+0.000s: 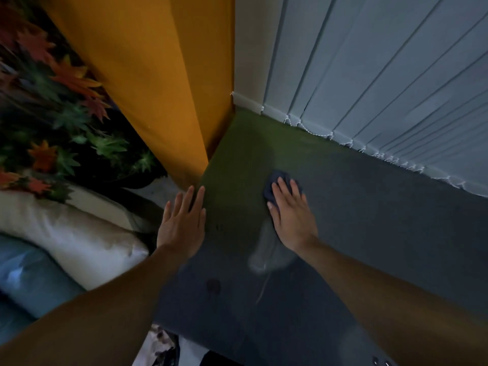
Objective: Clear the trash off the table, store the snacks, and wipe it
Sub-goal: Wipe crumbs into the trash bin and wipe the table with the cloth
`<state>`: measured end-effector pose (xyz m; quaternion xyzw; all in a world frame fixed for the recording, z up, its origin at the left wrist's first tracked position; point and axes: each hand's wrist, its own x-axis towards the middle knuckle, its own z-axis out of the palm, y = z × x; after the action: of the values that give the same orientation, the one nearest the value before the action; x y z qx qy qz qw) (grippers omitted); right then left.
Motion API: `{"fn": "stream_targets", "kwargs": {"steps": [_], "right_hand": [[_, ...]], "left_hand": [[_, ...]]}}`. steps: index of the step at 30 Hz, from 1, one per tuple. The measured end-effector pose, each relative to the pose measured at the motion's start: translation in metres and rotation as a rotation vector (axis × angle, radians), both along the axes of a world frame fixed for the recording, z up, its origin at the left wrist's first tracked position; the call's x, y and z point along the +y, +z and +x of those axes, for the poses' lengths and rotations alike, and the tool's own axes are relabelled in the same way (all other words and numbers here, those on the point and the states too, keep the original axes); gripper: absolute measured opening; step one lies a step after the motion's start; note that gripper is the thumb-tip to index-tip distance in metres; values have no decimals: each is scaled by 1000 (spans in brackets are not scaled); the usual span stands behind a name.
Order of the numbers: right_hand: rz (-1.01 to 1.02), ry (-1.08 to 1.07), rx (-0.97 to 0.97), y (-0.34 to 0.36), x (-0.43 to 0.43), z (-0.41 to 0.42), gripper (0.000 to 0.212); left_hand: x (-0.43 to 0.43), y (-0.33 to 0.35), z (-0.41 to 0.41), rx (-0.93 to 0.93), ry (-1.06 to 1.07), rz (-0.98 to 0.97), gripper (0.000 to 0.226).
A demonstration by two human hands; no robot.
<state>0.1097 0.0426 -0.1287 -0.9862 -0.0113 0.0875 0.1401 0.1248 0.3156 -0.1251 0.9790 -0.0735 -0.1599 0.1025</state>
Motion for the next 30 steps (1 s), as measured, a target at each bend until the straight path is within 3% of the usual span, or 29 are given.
{"fn": "stream_targets", "kwargs": {"steps": [15, 22, 24, 26, 28, 30], "right_hand": [[36, -184, -134, -5, 34, 144, 50], [121, 298, -301, -12, 31, 114, 42], [79, 236, -344, -13, 19, 127, 41], [31, 40, -323, -9, 20, 139, 40], [69, -149, -294, -4, 38, 143, 39], [164, -199, -294, -2, 60, 134, 38]], "left_hand": [[5, -15, -2, -74, -17, -77, 56], [4, -11, -2, -74, -16, -73, 56], [5, -11, -2, -70, -16, -81, 57], [5, -12, -2, -68, -15, -84, 57], [5, -12, -2, -69, -18, -81, 57], [5, -12, -2, -72, -20, -82, 57]]}}
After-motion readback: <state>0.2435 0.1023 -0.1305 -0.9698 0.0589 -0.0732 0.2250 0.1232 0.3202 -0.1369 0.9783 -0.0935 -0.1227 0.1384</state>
